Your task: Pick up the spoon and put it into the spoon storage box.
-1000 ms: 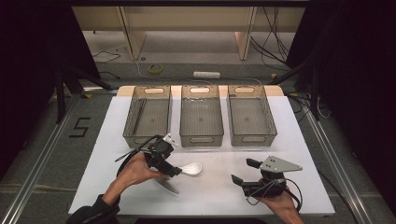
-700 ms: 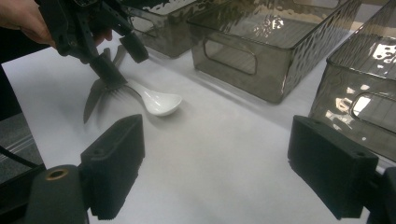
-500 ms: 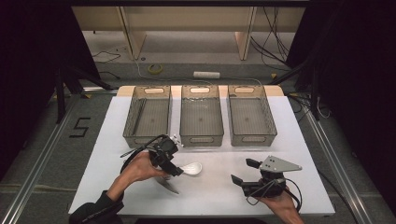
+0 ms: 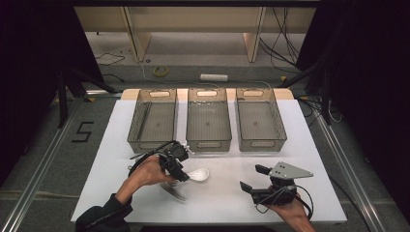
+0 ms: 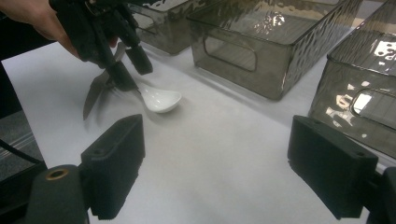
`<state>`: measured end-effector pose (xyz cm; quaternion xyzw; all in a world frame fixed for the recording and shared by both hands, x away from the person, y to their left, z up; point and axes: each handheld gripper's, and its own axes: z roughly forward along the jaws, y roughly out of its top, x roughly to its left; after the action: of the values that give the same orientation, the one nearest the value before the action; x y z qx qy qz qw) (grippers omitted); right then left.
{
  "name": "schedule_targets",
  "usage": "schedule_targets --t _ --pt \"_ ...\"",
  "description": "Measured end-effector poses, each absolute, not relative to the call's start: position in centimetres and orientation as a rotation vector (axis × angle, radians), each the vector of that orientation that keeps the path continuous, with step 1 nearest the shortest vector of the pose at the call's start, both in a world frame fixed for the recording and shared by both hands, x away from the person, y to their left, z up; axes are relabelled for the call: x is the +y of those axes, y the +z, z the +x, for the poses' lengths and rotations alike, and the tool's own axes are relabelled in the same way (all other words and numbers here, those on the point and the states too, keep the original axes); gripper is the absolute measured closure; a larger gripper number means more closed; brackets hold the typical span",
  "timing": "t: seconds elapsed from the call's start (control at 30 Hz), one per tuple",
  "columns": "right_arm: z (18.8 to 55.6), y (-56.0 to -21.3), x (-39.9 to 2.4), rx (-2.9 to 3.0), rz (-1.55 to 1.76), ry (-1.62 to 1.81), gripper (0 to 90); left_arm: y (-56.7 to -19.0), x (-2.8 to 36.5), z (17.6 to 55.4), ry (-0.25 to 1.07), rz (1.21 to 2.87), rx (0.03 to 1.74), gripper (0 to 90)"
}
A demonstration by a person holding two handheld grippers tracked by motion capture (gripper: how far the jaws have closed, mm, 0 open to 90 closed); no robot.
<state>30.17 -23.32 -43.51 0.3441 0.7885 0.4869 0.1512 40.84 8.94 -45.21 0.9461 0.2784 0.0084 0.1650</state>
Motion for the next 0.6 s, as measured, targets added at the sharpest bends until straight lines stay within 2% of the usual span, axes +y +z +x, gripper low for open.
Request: schedule_targets --t 0.23,0.6 --pt "30.13 -43.52 -22.97 2.275 0.978 1.387 19.9 -45.62 9.02 40.83 0.024 2.728 0.767 57.9" --pt "30.13 -43.51 -22.81 2.281 0.969 1.376 20.0 -46.00 8.50 40.64 0.071 2.784 0.692 63.1"
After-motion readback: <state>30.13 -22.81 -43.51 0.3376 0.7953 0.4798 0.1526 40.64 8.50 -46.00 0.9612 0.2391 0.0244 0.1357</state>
